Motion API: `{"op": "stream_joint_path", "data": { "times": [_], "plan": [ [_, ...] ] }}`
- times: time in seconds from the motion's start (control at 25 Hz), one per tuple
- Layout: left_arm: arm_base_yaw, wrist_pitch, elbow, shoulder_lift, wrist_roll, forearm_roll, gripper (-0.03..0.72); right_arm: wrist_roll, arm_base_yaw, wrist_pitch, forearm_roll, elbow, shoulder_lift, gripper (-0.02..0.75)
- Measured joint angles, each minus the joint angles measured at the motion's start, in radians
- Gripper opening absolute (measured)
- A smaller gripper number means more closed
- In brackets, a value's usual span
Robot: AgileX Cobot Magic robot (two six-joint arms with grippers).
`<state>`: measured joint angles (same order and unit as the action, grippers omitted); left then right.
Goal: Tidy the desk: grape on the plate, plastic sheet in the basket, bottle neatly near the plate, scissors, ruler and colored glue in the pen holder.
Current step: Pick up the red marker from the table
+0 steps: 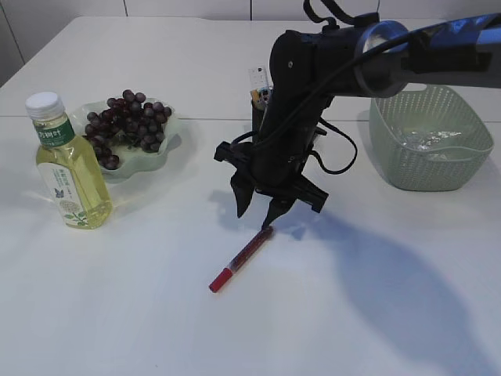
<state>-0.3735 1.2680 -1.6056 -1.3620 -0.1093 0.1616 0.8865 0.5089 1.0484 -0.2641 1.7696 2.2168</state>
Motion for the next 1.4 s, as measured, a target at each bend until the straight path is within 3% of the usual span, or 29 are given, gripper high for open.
{"op": "stream_joint_path", "data": {
  "times": [0.2, 0.52, 1.4],
  "plan": [
    [0.000, 0.000, 0.000, 0.000, 0.000, 0.000, 0.307, 0.027, 0.000, 0.042, 0.060, 0.000, 0.004, 0.329],
    [0.000, 0.000, 0.000, 0.000, 0.000, 0.000, 0.307, 0.033, 0.000, 0.035, 0.009, 0.011, 0.059, 0.330],
    [0.000, 0.000, 0.000, 0.000, 0.000, 0.000, 0.307, 0.063, 0.000, -0.007, 0.030, 0.015, 0.085, 0.330]
  ]
}}
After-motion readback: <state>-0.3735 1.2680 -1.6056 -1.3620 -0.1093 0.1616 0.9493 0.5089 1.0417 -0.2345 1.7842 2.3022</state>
